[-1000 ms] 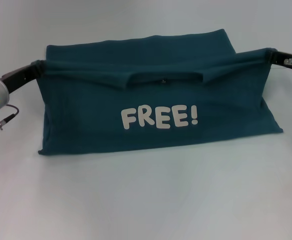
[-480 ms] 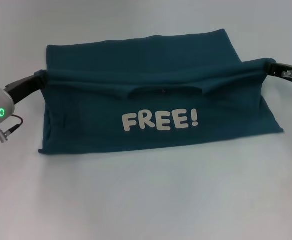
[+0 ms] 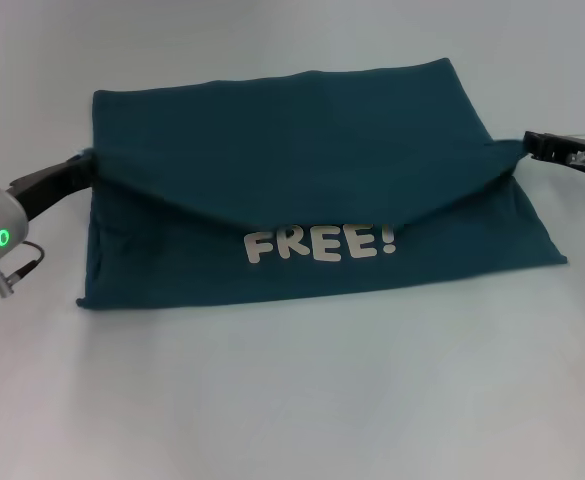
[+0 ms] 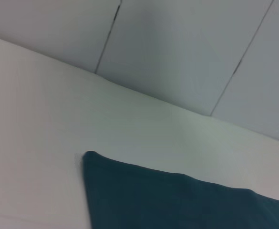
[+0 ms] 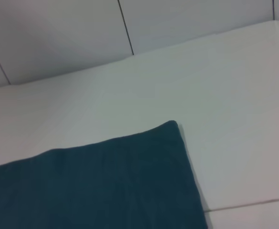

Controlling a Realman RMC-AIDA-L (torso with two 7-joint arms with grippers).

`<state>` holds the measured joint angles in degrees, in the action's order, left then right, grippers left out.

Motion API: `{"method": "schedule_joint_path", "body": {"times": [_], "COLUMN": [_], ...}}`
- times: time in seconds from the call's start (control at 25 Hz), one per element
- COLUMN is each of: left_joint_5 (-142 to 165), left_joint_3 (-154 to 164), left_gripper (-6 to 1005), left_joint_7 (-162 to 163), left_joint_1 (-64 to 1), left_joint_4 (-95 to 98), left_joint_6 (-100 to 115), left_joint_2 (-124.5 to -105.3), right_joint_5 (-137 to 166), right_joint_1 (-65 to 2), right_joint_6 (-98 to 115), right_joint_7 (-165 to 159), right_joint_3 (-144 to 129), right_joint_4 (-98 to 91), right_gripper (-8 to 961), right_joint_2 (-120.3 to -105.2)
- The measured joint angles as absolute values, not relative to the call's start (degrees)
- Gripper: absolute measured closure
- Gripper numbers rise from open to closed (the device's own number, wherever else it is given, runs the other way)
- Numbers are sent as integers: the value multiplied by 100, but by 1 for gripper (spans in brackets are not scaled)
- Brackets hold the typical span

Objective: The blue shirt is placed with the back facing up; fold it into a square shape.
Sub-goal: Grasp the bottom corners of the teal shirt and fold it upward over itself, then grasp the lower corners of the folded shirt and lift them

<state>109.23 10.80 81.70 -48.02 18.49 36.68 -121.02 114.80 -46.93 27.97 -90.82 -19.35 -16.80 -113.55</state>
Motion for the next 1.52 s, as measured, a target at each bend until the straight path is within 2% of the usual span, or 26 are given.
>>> {"method": "schedule_joint_path", "body": {"times": [0.12, 0.32, 0.48, 0.64, 0.76, 1.04, 1.2, 1.52], "left_joint_5": [10909, 10767, 10776, 10804, 10807, 10816, 11035, 11805], "left_joint_3": [1049, 1043, 1123, 1720, 2486, 3353, 3526, 3541], "left_gripper": [856, 672, 522, 336, 325, 301, 297, 297], "left_joint_7": [8157, 8178, 8354, 8809, 9206, 9753, 10232, 10834], "left_joint_1": [-4759, -4677, -4627, -4396, -4117, -3559, -3335, -3132], "left_joint_4": [1911, 2035, 2067, 2280, 2596, 3221, 3488, 3862], "left_joint_6": [3665, 3669, 3785, 4126, 4474, 5041, 5378, 5734], "left_joint_2": [-12103, -12103, -12062, -12040, -12035, -12095, -12069, -12081], "right_joint_5": [11478, 11441, 11403, 11414, 11443, 11453, 11470, 12202], "right_joint_1": [-4651, -4509, -4363, -4142, -3930, -3522, -3362, -3281], "right_joint_6": [2807, 3171, 3652, 4430, 4944, 5945, 6386, 6670], "right_joint_7": [-9079, -9145, -9383, -9544, -9798, -10824, -11439, -12311], "right_joint_3": [-2061, -2109, -2126, -2149, -2281, -2851, -3241, -3389], "right_joint_4": [-1691, -1976, -2233, -2438, -2549, -2608, -2721, -3034], "right_gripper": [702, 453, 392, 330, 284, 288, 291, 295], "right_joint_2": [-11344, -11382, -11391, -11301, -11212, -10848, -10673, -10598]}}
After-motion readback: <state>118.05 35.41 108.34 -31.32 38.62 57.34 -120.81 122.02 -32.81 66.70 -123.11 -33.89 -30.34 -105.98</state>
